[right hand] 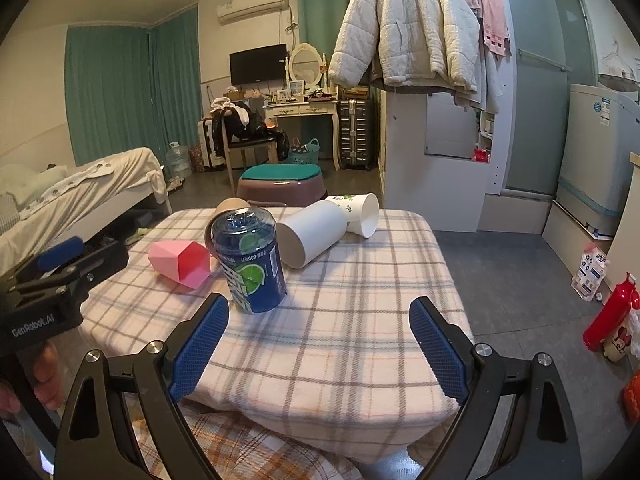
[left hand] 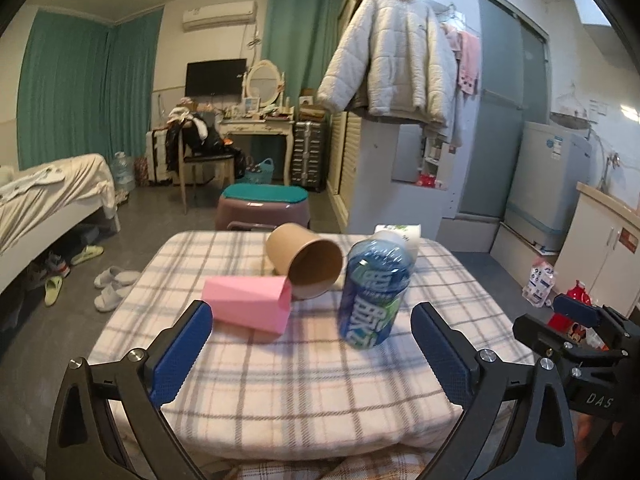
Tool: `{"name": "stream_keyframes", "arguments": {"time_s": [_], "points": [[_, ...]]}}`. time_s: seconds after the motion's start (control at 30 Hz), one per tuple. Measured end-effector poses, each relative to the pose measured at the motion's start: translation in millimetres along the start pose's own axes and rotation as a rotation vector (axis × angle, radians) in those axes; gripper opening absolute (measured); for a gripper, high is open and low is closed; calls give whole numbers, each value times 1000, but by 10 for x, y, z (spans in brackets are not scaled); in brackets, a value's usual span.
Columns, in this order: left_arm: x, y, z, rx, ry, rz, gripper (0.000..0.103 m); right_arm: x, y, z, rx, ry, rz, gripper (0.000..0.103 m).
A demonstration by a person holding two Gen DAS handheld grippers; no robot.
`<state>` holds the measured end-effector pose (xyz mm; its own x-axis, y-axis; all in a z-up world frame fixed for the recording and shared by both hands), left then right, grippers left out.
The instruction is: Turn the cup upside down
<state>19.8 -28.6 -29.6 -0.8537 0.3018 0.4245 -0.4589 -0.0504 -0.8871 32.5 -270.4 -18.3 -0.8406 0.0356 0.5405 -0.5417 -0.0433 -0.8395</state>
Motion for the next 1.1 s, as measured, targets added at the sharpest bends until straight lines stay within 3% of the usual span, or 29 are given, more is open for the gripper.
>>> {"name": "stream_keyframes", "arguments": {"time_s": [0.33, 0.47, 1.1], "points": [[75, 19, -158, 22, -21, 10, 103, -73, 18, -77, 10, 7, -16, 93], [74, 13, -158, 18, -26, 4, 103, -54, 5, -87, 6, 21, 5, 103], [92, 15, -129, 4, -22, -1, 103, -19, 11, -68, -2, 29, 5, 103]]}}
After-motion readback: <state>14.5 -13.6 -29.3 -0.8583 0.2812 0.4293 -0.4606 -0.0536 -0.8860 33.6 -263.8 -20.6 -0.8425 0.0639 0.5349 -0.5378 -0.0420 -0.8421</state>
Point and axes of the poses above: each gripper's, at about its wrist camera, not at the fingertips, and x roughly against the way its jaws point, z to its right, y to its underside, the point moved 2 cm from there along -x, roughly the way its jaws point, and after that the axes turned 13 degrees about y, right-handed, at the moved point
